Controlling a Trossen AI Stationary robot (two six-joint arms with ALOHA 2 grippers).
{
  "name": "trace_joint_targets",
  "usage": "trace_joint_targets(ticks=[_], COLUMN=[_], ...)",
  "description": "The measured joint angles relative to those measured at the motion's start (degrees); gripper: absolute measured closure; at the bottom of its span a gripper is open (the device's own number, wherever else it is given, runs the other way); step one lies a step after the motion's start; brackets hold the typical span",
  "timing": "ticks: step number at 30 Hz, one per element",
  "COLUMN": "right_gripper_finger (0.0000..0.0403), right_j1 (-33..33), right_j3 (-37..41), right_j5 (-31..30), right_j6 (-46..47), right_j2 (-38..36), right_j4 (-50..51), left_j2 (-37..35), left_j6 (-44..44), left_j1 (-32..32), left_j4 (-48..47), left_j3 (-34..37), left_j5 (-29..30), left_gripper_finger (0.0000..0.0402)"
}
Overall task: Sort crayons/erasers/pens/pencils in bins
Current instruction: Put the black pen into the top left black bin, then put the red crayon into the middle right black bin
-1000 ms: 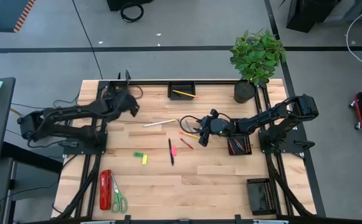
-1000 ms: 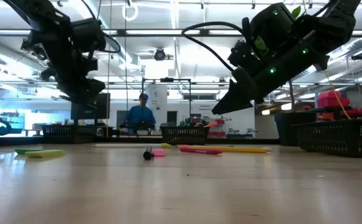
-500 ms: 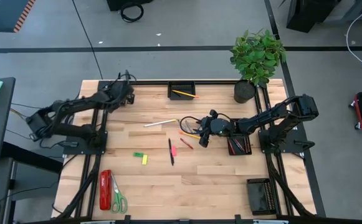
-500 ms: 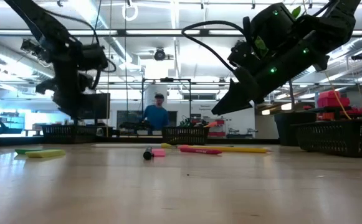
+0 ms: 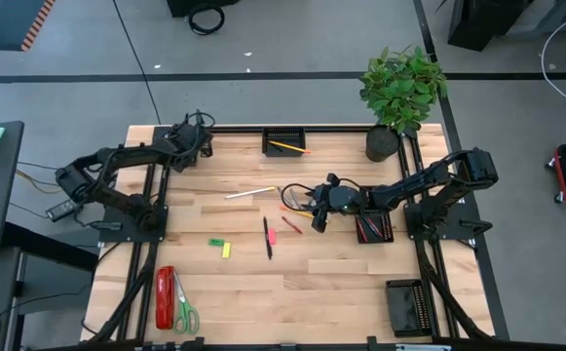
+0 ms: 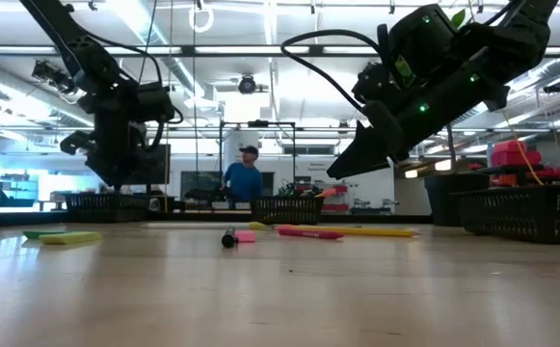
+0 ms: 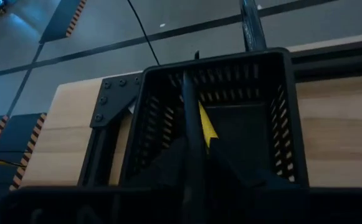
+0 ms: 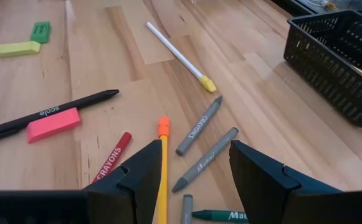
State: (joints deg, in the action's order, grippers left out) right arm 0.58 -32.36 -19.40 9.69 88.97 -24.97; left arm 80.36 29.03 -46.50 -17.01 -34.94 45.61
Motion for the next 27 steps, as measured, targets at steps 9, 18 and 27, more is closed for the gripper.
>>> trace_joint_targets(ticks=[9,18,27], right_gripper_finger=[0.021,0.021,0.021], right_j1=[0.0,-0.1,-0.1], right_j3=[0.0,0.0,0.0], right_j5=[0.0,0.0,0.0], right_j6=[0.0,-0.2,2.5], right_j2=[0.0,0.0,0.0], right_j4=[0.0,0.0,0.0], left_j2=[-0.5,-6.5,-5.6], left_j6=[-5.1,-21.0,-32.4], left_j1=[0.9,13.4,32.3], left_j4=[-0.6,0.4,3.1], left_j3=[0.0,0.0,0.0], left_j5=[-2.3,-14.1,-31.4], left_gripper_finger=[0.0263,0.0247,0.0274])
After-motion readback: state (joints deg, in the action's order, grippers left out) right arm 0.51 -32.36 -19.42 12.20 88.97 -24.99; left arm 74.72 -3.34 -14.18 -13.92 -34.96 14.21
